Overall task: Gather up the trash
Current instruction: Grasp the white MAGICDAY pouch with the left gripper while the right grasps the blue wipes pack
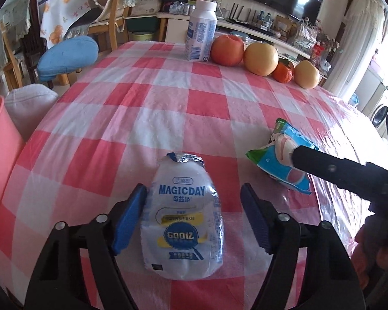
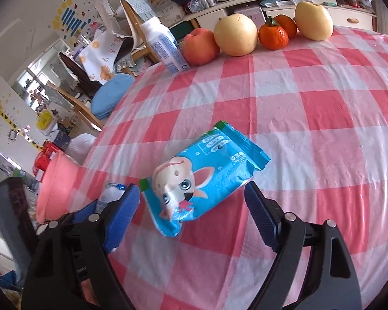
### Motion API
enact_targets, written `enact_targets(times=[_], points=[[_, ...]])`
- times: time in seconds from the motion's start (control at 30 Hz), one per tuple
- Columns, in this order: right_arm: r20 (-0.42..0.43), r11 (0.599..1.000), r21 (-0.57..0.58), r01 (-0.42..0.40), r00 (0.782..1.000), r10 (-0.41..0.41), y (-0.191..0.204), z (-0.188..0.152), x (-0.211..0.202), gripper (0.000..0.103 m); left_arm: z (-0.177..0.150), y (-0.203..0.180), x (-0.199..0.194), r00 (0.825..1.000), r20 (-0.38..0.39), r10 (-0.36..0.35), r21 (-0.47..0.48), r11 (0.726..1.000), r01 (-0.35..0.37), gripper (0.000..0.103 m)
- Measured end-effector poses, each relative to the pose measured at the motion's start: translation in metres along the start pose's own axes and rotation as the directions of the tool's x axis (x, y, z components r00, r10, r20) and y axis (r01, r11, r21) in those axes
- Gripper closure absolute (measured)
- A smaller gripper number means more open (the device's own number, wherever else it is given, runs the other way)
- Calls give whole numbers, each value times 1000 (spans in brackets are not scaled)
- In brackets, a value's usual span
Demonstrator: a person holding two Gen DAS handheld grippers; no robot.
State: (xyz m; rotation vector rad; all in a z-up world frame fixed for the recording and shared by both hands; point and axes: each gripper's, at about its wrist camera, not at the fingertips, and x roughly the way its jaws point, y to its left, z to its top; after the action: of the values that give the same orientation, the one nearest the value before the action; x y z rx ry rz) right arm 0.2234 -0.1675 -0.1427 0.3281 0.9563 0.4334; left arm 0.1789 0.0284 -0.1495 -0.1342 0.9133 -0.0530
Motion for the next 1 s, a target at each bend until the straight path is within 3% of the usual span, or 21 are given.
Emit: enact_targets(times=[0.1,0.27,0.57,0.73,1.0], points=[[17,1000,-22,17,1000,-17,3,4,4,19,1,-1,0,1000,4,5,14,1000,-5,37],[0,992,-105,74,997,-74,12,11,18,15,2,-2,2,1000,11,9,34,999,-9,38],[-16,925,-318,209,974,-226,21,23,33,15,10,0,7,1000,11,-8,34,999,8,39],[0,917,-304,259,962,-271,8,28,29,15,11,-2,7,1000,-8,-20,41,999,20,39],[-10,924,-292,245,966,-259,9,27,26,15,3,-11,5,1000,-30,1,113,994,2,33]])
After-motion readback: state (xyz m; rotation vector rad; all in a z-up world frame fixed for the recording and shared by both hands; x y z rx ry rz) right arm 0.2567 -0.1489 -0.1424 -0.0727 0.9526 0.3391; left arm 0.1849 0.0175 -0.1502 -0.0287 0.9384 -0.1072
